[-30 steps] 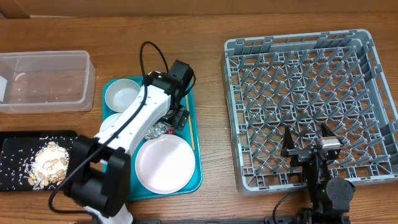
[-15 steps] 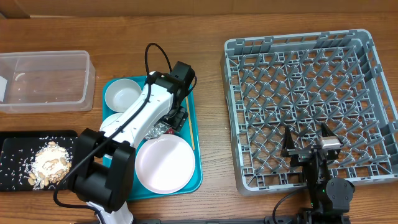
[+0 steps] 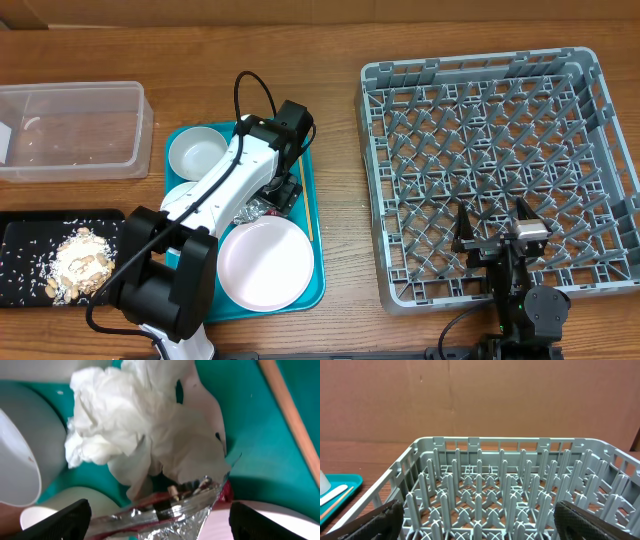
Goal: Sort waste into correct bins and load items into the dishwasher rack
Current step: 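Lower the left gripper and grasp the foil-and-red wrapper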
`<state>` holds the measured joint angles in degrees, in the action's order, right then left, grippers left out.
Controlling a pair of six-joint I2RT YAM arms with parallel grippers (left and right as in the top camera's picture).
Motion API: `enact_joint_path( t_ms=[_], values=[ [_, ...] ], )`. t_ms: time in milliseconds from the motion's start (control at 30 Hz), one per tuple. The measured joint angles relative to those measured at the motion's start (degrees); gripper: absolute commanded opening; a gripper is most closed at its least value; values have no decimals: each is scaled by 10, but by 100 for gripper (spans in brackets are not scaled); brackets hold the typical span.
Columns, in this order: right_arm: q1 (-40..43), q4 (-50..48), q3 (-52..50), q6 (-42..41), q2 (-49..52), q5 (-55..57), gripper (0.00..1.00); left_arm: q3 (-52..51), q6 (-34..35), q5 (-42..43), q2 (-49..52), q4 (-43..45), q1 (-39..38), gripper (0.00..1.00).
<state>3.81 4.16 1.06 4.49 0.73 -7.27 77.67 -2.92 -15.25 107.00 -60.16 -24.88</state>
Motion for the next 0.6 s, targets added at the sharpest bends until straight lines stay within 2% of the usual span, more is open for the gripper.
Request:
enact_joint_path(
  t_ms=[600],
  values=[
    [0,0,0,0,0,0,100,0,-48,-13,0,-5,5,85]
  ],
)
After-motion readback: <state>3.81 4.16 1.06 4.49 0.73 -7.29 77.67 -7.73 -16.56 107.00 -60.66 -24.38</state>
